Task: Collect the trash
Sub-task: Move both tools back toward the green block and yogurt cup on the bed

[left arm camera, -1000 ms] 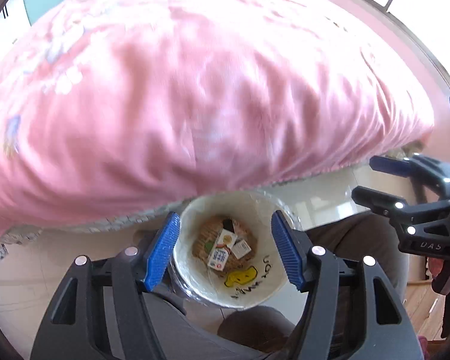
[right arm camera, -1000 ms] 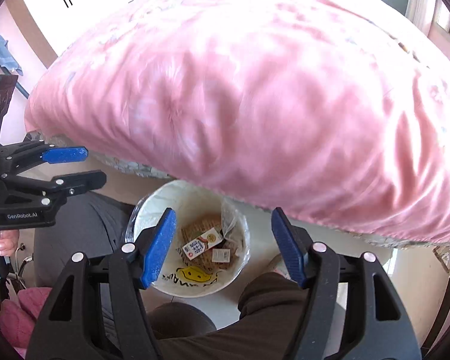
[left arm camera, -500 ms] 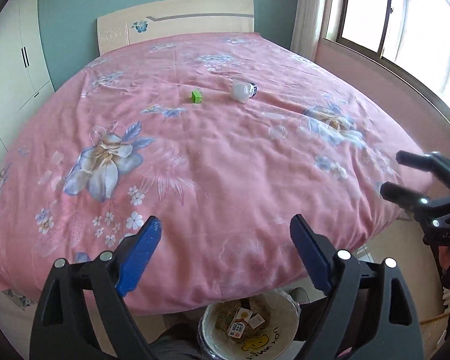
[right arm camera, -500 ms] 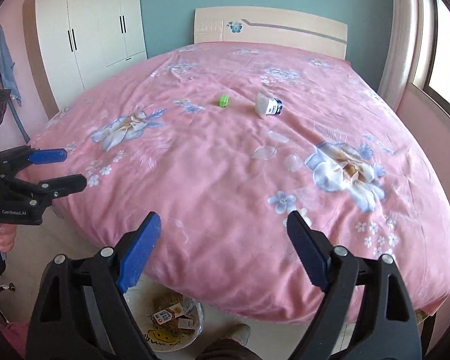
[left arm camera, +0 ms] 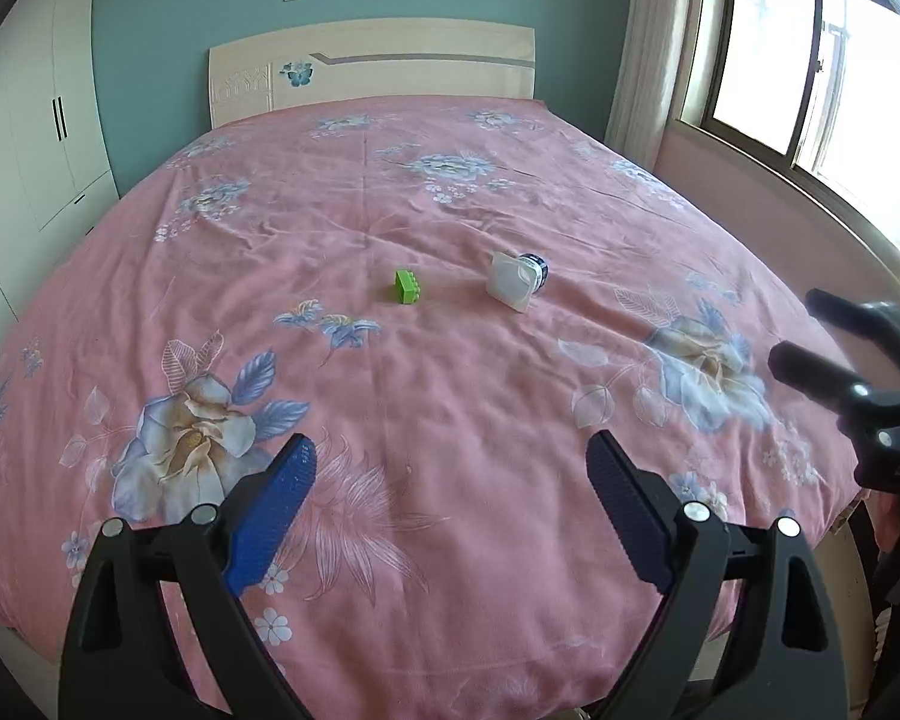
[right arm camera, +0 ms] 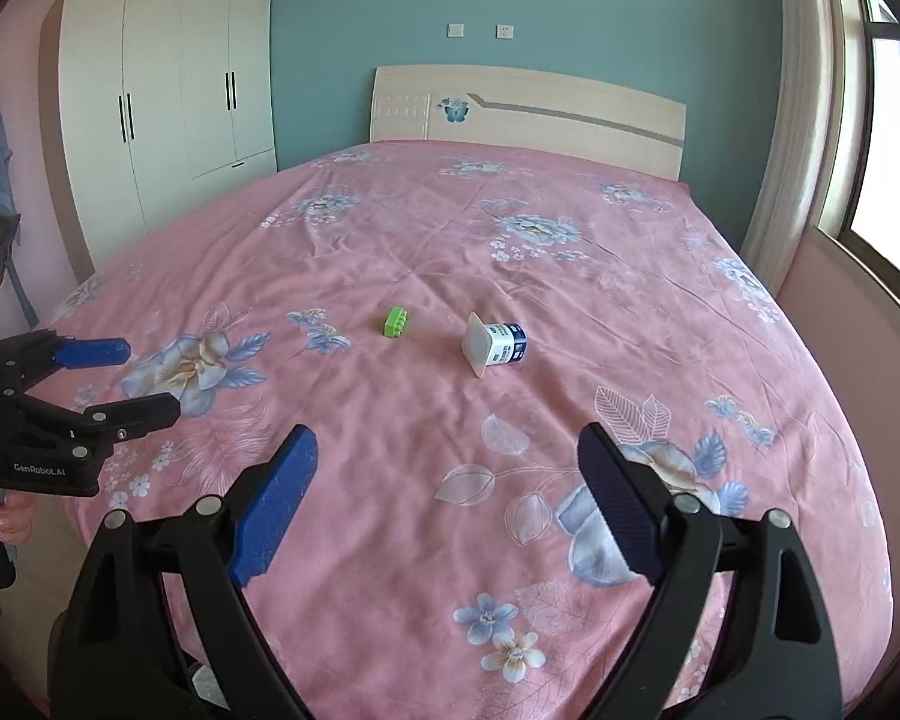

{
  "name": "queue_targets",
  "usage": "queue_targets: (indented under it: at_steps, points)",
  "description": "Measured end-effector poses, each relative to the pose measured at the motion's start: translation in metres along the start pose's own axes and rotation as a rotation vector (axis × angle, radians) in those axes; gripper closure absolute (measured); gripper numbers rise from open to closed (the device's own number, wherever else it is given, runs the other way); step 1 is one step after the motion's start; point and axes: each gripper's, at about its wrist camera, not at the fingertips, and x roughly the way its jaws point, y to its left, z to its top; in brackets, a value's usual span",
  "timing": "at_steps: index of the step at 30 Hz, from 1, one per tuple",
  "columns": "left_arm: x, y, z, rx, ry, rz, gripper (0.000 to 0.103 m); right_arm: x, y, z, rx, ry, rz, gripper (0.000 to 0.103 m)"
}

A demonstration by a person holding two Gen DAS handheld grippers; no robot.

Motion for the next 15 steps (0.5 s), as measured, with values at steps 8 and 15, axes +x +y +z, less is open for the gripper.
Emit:
queue_targets:
  at_steps: [8, 15]
  points:
    - [0.075, 0.014, 0.05, -0.035, 0.027, 0.032, 0.01, 0.079, -0.028, 0.033, 0.021, 0.033, 0.02, 0.016]
    - [0.149, 0.029, 0.074, -0.064, 0.083, 0.056, 0.01, 0.156, -0.045, 0.05, 0.039, 0.076, 0.017, 0.016]
